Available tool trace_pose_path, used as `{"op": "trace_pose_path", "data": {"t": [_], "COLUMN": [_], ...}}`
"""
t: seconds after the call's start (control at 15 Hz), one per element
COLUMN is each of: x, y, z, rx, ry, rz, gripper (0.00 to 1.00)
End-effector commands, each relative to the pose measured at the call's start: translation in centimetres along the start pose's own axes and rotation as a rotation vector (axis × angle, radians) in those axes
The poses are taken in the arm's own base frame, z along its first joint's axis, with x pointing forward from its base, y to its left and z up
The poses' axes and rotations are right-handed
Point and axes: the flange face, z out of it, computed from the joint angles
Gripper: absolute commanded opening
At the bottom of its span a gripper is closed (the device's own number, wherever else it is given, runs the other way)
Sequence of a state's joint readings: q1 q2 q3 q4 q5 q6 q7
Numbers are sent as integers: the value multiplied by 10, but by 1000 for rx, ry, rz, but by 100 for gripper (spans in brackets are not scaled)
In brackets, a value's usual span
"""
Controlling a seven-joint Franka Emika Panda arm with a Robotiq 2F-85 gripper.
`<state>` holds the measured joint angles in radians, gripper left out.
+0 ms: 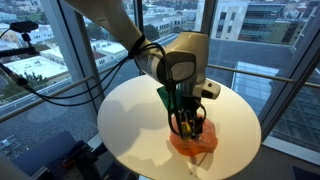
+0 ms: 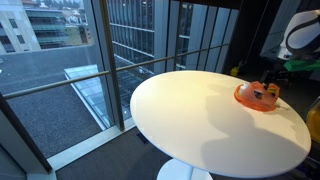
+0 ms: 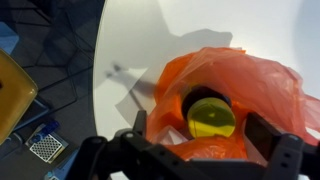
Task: Take the yellow bottle out of the plastic bag and put it on the table
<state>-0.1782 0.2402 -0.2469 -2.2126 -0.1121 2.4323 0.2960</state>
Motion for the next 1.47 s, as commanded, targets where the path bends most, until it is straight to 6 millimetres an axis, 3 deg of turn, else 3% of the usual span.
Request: {"op": "trace_pose_path", "data": {"t": [0.0, 0.33, 0.47, 1.0, 1.4], "x": [11, 16, 16, -1, -15], "y": [-2, 0, 0, 6, 12], "z": [0, 2, 1, -33, -72], "rx": [-18, -21, -23, -10, 2], "ry": [29, 37, 35, 7, 12], "rz": [27, 42, 42, -9, -49], "gripper": [73, 32, 20, 20, 20]}}
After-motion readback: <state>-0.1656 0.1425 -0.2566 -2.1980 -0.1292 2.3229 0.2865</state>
